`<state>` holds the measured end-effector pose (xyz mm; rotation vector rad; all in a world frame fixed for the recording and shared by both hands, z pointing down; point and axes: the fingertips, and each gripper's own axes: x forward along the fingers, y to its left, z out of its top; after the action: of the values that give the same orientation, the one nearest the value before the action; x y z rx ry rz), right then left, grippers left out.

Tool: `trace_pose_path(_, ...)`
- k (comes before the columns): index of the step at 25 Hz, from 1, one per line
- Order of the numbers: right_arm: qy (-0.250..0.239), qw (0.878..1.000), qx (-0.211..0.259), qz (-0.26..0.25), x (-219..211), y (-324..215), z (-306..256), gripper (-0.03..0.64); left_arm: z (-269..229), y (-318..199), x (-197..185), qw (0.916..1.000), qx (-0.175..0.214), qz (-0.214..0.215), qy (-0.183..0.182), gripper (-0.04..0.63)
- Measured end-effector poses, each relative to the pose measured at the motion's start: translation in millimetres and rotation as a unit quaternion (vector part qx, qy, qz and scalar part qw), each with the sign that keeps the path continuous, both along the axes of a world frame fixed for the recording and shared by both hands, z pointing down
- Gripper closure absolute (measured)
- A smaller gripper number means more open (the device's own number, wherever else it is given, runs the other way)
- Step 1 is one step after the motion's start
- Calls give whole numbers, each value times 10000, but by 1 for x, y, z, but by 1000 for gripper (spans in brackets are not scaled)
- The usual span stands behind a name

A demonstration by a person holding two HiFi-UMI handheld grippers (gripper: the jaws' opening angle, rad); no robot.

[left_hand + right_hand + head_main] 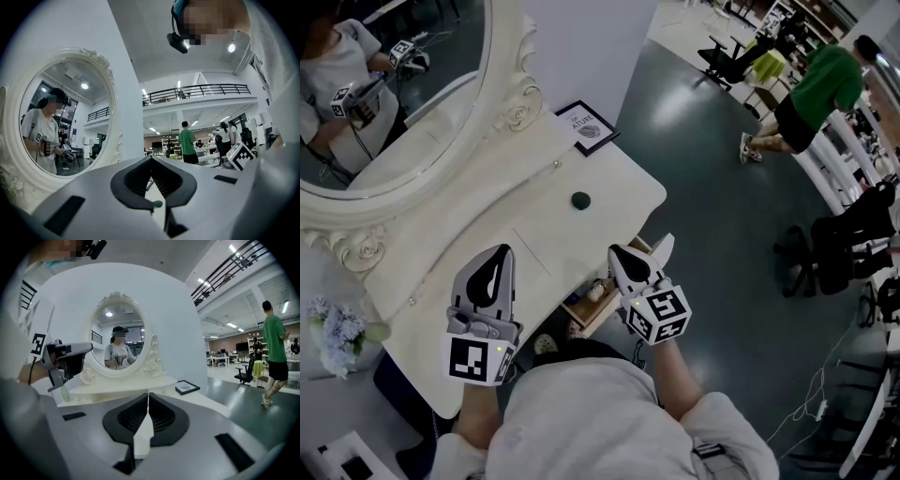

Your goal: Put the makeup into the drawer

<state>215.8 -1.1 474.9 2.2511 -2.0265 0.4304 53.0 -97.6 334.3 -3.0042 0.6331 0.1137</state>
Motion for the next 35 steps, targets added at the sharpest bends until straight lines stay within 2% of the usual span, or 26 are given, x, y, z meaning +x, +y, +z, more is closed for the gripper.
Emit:
trace_pose_path(20, 237, 9938, 1010, -389, -16, -20, -89, 594, -11, -6, -6, 9999, 77, -148, 43, 583)
trace_pose_path(32, 357, 9892, 1311, -556, -22, -20, -121, 594, -17, -8, -12, 9995, 122, -281, 60, 583)
trace_pose_path(35, 444, 9879, 1368, -588, -23, -21, -126, 594, -13, -8, -13, 9995, 107, -292, -53, 583)
